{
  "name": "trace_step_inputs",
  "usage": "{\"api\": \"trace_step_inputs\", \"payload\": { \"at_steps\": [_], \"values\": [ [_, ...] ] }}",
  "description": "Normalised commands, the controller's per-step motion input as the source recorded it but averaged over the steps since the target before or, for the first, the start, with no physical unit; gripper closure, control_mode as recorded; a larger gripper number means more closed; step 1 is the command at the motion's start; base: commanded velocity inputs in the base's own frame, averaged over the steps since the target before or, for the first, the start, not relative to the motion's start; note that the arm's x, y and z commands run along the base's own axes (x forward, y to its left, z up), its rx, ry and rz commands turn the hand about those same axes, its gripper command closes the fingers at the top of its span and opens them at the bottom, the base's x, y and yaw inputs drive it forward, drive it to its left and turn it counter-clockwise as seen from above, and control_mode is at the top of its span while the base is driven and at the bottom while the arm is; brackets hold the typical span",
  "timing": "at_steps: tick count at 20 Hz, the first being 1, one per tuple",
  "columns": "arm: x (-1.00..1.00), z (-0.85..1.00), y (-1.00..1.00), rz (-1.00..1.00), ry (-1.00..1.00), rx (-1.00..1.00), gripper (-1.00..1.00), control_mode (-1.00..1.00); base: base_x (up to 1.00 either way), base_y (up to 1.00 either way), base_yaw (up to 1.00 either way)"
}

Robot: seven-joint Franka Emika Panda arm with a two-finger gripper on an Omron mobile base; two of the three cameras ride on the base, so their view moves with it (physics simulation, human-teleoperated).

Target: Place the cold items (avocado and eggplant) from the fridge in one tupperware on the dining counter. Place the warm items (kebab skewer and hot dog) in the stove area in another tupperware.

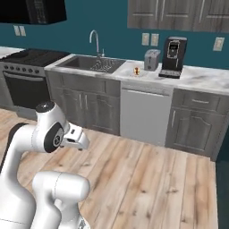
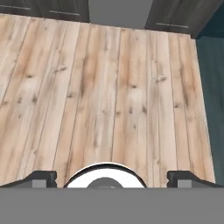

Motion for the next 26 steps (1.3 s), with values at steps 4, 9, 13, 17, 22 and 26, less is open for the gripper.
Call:
{"api": "trace_step_inputs", "payload": {
  "at_steps": [4, 9, 13, 17, 22, 26],
  "values": [
    [0.00, 0.00, 0.00, 0.00, 0.00, 0.00, -1.00, 1.00, 1.00, 0.00, -0.08],
    [0.00, 0.00, 0.00, 0.00, 0.00, 0.00, -1.00, 1.00, 1.00, 0.00, -0.18],
    [0.00, 0.00, 0.00, 0.00, 0.00, 0.00, -1.00, 1.00, 1.00, 0.09, -0.19],
    [0.00, 0.00, 0.00, 0.00, 0.00, 0.00, -1.00, 1.00, 1.00, 0.44, -0.26],
    [0.00, 0.00, 0.00, 0.00, 0.00, 0.00, -1.00, 1.00, 0.85, 0.95, -0.35],
    [0.00, 0.00, 0.00, 0.00, 0.00, 0.00, -1.00, 1.00, 0.69, 0.70, -0.18]
  ]
}}
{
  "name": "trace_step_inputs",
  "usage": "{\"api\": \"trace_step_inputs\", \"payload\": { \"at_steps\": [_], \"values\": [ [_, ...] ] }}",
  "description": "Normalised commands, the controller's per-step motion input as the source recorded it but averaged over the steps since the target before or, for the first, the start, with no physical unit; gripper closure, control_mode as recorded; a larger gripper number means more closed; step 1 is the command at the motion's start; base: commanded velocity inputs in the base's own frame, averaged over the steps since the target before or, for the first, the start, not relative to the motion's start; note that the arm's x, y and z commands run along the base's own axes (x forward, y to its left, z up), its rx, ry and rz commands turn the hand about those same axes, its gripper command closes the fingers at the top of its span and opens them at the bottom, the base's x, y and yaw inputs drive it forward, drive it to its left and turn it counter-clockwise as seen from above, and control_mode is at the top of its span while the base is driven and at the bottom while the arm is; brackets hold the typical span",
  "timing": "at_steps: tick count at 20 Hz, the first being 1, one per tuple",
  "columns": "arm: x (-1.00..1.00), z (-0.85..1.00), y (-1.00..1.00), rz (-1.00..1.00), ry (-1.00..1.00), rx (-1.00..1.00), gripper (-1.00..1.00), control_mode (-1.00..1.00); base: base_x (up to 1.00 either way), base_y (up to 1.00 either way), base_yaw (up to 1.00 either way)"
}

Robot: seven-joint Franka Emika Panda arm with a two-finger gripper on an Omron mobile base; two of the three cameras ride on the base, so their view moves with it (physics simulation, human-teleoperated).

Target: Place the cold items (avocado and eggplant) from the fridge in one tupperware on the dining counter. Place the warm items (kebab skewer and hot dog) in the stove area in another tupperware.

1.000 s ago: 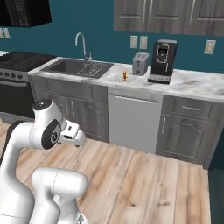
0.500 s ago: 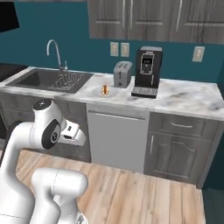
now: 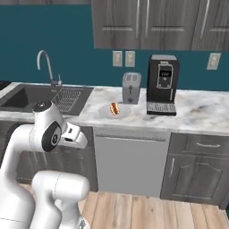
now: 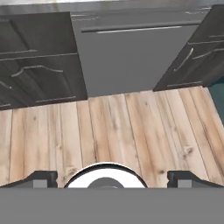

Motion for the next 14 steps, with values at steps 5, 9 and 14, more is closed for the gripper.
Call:
{"api": "trace_step_inputs", "payload": {
  "at_steps": [5, 9, 14],
  "values": [
    [0.00, 0.00, 0.00, 0.00, 0.00, 0.00, -1.00, 1.00, 0.86, -0.14, 0.09],
    [0.00, 0.00, 0.00, 0.00, 0.00, 0.00, -1.00, 1.00, 0.45, -0.42, 0.14],
    [0.00, 0.00, 0.00, 0.00, 0.00, 0.00, -1.00, 1.00, 0.11, -0.36, 0.06]
  ]
}}
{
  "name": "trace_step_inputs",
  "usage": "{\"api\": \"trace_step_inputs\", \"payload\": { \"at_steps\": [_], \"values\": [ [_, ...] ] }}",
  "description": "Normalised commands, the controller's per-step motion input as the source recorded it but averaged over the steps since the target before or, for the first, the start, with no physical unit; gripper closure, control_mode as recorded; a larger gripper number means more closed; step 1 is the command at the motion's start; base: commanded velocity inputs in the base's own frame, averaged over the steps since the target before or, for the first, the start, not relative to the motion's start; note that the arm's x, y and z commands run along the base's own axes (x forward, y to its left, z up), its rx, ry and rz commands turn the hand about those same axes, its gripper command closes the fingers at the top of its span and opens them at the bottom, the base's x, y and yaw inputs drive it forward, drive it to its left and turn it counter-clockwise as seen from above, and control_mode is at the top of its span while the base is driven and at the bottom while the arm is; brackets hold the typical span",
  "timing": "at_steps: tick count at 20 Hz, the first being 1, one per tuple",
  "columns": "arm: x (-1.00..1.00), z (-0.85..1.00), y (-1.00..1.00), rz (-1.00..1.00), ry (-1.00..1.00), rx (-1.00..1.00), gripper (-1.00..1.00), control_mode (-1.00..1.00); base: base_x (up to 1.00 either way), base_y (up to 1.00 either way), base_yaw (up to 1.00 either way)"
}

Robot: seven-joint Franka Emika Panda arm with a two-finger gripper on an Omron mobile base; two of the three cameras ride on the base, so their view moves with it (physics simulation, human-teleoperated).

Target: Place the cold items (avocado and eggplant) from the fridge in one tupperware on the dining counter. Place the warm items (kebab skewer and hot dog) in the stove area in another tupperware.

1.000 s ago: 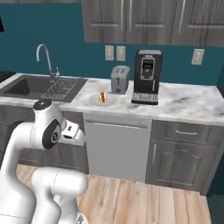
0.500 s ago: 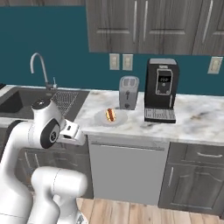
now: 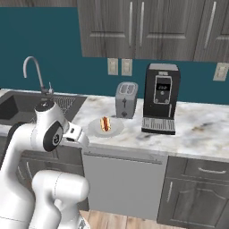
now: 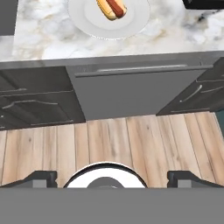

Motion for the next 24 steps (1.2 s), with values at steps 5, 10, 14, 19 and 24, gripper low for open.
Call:
{"api": "trace_step_inputs", "payload": {
  "at_steps": [5, 10, 14, 19, 24],
  "values": [
    [0.00, 0.00, 0.00, 0.00, 0.00, 0.00, -1.00, 1.00, 0.13, -0.03, 0.00],
    [0.22, 0.00, -0.02, 0.01, 0.00, 0.00, -1.00, -1.00, 0.00, 0.00, 0.00],
    [0.71, 0.00, -0.25, 0.10, 0.05, 0.00, -1.00, -1.00, 0.00, 0.00, 0.00],
    [1.00, 0.01, -0.05, 0.00, 0.23, 0.00, -1.00, -1.00, 0.00, 0.00, 0.00],
    [0.90, 0.43, 0.00, 0.02, 0.28, 0.10, -1.00, -1.00, 0.00, 0.00, 0.00]
  ]
}}
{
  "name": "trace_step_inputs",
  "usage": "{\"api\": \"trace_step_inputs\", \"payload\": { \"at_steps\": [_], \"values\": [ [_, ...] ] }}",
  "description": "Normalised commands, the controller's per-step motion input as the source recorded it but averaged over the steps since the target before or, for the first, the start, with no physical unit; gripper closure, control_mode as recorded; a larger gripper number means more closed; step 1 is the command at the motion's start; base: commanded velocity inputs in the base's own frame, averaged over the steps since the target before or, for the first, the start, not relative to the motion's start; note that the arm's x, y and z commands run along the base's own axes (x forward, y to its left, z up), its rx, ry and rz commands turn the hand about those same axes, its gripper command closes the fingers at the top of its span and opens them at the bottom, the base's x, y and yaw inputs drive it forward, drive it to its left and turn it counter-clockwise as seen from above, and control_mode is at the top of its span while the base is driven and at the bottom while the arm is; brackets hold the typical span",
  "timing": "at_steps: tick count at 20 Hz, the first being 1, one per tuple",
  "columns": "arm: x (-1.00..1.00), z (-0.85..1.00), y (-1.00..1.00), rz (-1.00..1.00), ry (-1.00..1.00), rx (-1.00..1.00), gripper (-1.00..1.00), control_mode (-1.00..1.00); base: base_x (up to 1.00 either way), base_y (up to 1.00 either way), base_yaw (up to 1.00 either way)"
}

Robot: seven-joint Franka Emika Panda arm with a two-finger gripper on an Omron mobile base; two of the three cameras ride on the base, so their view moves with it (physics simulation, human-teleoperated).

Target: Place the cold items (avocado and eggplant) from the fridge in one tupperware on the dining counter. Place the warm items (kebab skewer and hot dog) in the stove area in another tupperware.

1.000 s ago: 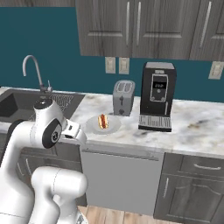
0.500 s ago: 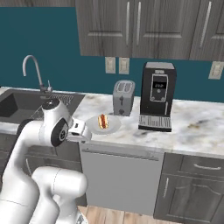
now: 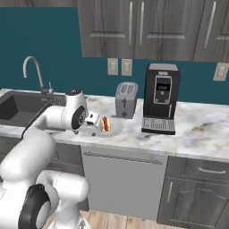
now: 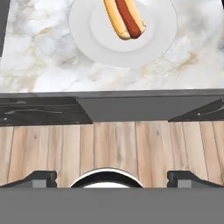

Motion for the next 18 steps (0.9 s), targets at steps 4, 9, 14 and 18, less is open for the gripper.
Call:
{"api": "trace_step_inputs", "payload": {
  "at_steps": [4, 9, 14, 18],
  "values": [
    [0.90, 0.35, -0.26, 0.00, 0.20, 0.00, -1.00, -1.00, 0.00, 0.00, 0.00],
    [0.65, -0.19, -0.28, 0.00, 0.00, -0.02, -1.00, -1.00, 0.00, 0.00, 0.00],
    [0.32, -0.37, -0.17, 0.00, 0.00, 0.00, -1.00, -1.00, 0.00, 0.00, 0.00],
    [0.41, -0.18, -0.01, 0.00, 0.00, 0.00, -1.00, -1.00, 0.00, 0.00, 0.00]
  ]
}}
